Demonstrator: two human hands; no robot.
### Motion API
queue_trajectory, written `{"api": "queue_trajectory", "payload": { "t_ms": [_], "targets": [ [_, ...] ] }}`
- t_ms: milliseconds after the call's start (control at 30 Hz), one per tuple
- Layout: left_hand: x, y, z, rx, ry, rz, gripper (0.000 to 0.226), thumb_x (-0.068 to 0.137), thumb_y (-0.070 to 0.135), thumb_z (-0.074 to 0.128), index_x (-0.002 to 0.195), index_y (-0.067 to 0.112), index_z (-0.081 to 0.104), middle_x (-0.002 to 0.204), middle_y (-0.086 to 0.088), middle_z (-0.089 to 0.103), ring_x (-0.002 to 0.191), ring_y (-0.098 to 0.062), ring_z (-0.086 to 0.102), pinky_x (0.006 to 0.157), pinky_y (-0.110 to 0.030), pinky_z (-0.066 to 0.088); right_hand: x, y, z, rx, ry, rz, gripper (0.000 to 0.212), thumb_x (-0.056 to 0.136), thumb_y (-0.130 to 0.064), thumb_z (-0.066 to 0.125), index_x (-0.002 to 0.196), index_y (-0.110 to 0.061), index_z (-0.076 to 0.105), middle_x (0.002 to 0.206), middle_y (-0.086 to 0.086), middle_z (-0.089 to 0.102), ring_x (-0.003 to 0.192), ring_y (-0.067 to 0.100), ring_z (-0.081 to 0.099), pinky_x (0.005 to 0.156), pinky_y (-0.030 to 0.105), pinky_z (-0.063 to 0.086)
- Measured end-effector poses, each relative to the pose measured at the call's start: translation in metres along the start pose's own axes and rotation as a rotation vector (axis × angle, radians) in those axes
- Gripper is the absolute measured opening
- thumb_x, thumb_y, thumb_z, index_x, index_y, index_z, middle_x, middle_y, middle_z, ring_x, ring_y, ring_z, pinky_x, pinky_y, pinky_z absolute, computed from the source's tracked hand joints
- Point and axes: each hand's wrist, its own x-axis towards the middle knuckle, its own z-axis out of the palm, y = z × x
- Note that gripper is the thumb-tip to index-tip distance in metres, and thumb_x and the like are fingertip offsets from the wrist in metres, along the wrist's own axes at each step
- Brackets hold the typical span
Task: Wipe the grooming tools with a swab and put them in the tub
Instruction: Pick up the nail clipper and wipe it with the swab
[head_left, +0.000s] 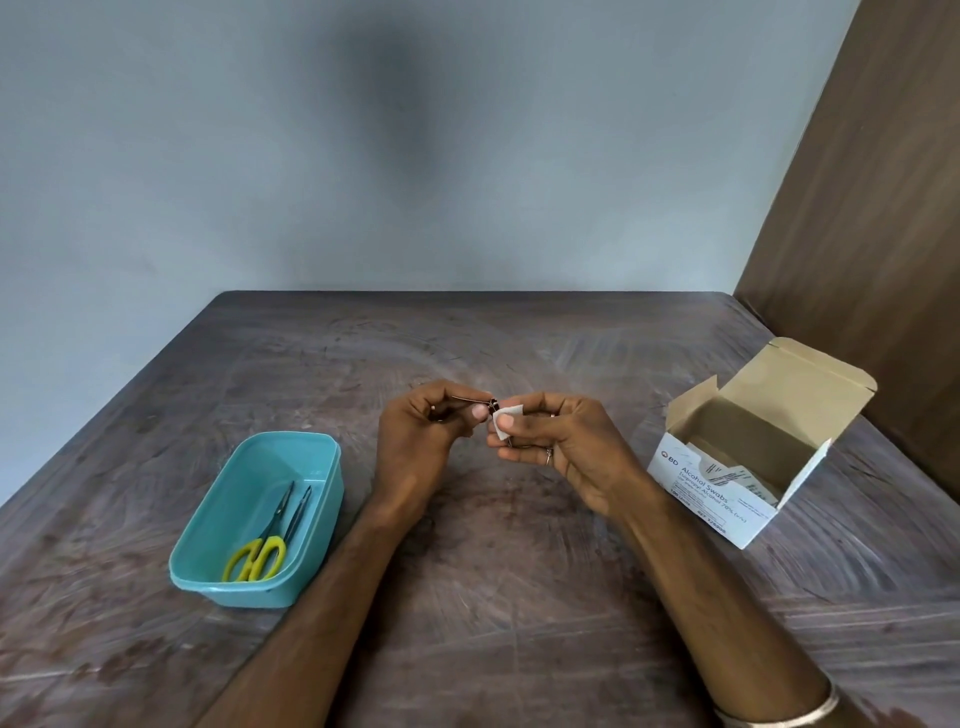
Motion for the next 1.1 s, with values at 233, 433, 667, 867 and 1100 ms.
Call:
{"api": "queue_trajectory", "payload": {
  "t_ms": [233,433,667,867,1100],
  "targets": [
    [0.0000,0.0012,0.0004,0.053,-0.039,0.070,0.014,0.083,-0.003,0.070,0.091,0.006,0.076,0.083,0.002,0.076,0.080,-0.012,0.071,0.070,-0.022,0.056,-0.0005,0.0012,0.0013,-0.038,0.027,-0.023,0.019,0.079,-0.011,0.079,0.093,0.000,0.071,0.087,0.018,0.076,0.079,0.027,0.075,0.074,0.036,0.063],
    [0.0018,-0.0006,-0.0011,0.046,-0.039,0.060,0.013,0.083,-0.002,0.071,0.091,0.006,0.076,0.085,0.000,0.076,0.081,-0.014,0.071,0.071,-0.025,0.057,0.0001,0.0000,0.0004,-0.024,0.017,-0.023,0.016,0.080,-0.006,0.078,0.093,0.000,0.072,0.089,0.020,0.076,0.081,0.028,0.076,0.074,0.035,0.063],
    [0.0020,-0.0024,0.0019,-0.052,0.012,-0.081,0.014,0.085,0.004,0.071,0.098,0.007,0.074,0.089,-0.006,0.077,0.081,-0.021,0.073,0.075,-0.040,0.060,0.0013,0.0014,0.0001,-0.016,0.017,-0.029,0.023,0.071,-0.007,0.081,0.091,-0.002,0.073,0.086,0.016,0.075,0.081,0.025,0.075,0.074,0.037,0.064],
    [-0.0007,0.0006,0.0044,-0.169,-0.020,-0.161,0.017,0.086,0.007,0.070,0.103,0.005,0.071,0.094,-0.008,0.076,0.085,-0.019,0.073,0.073,-0.033,0.059,-0.0006,0.0017,-0.0007,-0.126,0.071,-0.066,0.015,0.078,-0.012,0.082,0.090,-0.007,0.074,0.091,0.016,0.076,0.085,0.025,0.075,0.071,0.045,0.062],
    [-0.0005,-0.0013,0.0069,-0.018,0.023,-0.080,0.013,0.088,0.005,0.068,0.097,0.014,0.073,0.091,0.002,0.075,0.086,-0.014,0.070,0.071,-0.036,0.058,0.0010,0.0011,-0.0001,-0.141,0.097,-0.068,0.009,0.083,-0.019,0.079,0.088,-0.012,0.076,0.087,0.007,0.076,0.089,0.022,0.074,0.074,0.049,0.061]
  ]
}}
